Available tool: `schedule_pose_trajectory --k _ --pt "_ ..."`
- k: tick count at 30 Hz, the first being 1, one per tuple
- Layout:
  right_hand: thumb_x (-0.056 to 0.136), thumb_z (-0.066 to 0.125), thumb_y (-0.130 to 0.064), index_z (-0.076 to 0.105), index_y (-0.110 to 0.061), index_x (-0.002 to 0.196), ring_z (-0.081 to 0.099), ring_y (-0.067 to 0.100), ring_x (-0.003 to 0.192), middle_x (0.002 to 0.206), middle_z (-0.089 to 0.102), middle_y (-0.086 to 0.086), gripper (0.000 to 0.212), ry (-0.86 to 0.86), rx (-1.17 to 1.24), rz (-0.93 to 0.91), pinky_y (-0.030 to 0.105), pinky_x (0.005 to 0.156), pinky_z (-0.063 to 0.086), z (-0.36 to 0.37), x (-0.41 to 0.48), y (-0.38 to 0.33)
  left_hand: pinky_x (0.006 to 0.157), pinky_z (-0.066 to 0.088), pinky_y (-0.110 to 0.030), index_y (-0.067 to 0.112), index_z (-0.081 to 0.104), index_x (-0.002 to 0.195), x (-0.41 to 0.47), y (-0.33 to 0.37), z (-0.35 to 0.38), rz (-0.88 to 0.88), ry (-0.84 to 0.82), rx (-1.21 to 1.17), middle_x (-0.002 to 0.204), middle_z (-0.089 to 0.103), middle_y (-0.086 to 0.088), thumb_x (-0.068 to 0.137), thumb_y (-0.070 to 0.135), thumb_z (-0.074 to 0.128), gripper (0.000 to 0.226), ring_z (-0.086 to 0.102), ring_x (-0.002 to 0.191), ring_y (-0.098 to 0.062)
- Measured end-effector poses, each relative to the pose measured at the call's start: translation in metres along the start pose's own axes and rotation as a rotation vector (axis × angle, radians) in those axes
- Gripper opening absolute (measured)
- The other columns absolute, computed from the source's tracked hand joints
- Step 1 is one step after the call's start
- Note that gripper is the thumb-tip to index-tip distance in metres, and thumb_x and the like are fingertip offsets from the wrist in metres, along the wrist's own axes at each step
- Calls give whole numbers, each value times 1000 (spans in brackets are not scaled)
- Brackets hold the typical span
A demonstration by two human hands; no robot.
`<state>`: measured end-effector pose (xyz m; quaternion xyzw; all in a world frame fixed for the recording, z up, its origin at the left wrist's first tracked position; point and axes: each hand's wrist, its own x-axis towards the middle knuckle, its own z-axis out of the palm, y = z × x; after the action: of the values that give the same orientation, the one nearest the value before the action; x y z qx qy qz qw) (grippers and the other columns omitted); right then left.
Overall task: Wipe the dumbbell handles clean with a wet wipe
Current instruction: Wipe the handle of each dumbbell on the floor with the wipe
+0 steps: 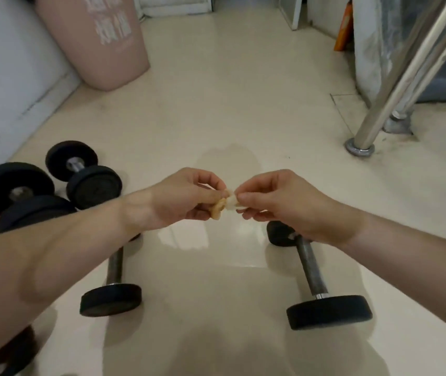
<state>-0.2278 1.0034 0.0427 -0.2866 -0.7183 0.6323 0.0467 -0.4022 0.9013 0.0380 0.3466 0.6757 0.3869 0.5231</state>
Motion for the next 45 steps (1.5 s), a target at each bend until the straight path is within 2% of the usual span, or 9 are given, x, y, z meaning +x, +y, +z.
schedule_pose_trajectory --k 5,8,13,16,20,24,27,37,45 --pt "81 72 -14 74 -14 91 62 5 63 71 70 -1 10 -167 -356 -129 15 58 49 51 33 -47 44 43 -17 8 70 93 -59 -19 -53 -43 110 38 69 65 -10 71 11 80 24 55 48 -11" --pt "81 72 -17 74 -19 92 62 6 67 70 69 -3 12 -241 -564 -136 16 62 50 83 50 -57 57 49 -20 13 76 87 -92 -36 -81 -28 147 232 76 68 -12 74 13 79 14 63 62 -13" --pt "85 68 -21 70 -20 80 62 9 63 71 69 -2 5 -268 -581 -87 21 62 48 139 76 -43 55 40 -19 16 75 79 -128 -86 -105 57 454 232 61 62 0 85 30 69 17 49 53 -3" --pt "86 65 -33 67 -22 99 62 13 76 87 66 -3 17 -255 -665 -27 21 64 45 180 86 -14 60 46 -26 20 71 81 -133 -144 -119 -13 744 225 65 65 -2 90 31 63 17 55 56 -7" --pt "79 69 -44 41 -33 133 51 21 108 122 50 1 62 -291 -892 -69 36 90 46 249 92 50 69 55 -40 26 63 81 -131 -230 -124 -123 788 186 75 66 -1 91 26 62 10 64 69 -18" --pt "79 68 -30 38 -26 124 51 24 104 112 49 1 55 -212 -1173 -226 40 81 42 305 100 103 62 42 -31 26 52 79 -121 -276 -116 -113 909 216 71 59 3 95 28 53 16 57 71 -20" --pt "83 56 -13 45 -17 114 55 31 98 107 55 8 32 -160 -1110 -258 38 74 41 322 115 110 58 39 -29 20 47 88 -110 -287 -108 -146 846 283 74 58 1 98 29 45 14 54 68 -17" --pt "77 66 -20 51 -27 105 55 22 97 104 58 -2 33 -530 -1088 -358 35 79 46 243 49 120 57 42 -34 24 44 86 -126 -274 -28 -75 696 302 71 58 4 98 28 45 12 55 65 -15" --pt "80 65 -40 48 -39 114 39 20 112 121 43 -4 38 -396 -1350 -407 38 89 35 207 44 147 63 42 -26 22 59 75 -118 -290 -8 -117 728 180 71 58 6 89 23 62 15 54 70 -10"
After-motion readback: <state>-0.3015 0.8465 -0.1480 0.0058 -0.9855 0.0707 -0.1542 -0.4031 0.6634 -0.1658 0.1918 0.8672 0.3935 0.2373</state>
